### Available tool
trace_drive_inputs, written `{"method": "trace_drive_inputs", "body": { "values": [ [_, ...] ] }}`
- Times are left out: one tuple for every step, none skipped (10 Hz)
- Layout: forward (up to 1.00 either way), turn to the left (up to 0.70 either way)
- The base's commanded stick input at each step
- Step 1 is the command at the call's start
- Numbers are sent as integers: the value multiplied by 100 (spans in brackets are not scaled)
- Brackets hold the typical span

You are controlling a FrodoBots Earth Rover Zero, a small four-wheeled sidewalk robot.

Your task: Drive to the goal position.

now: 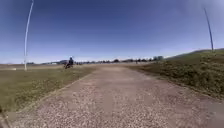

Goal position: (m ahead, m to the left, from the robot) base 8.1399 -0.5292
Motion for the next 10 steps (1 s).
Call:
{"method": "trace_drive_inputs", "body": {
  "values": [
    [100,0],
    [100,0],
    [100,0],
    [100,0],
    [100,0],
    [100,0],
    [100,0],
    [100,0],
    [100,0],
    [100,0]
  ]
}}
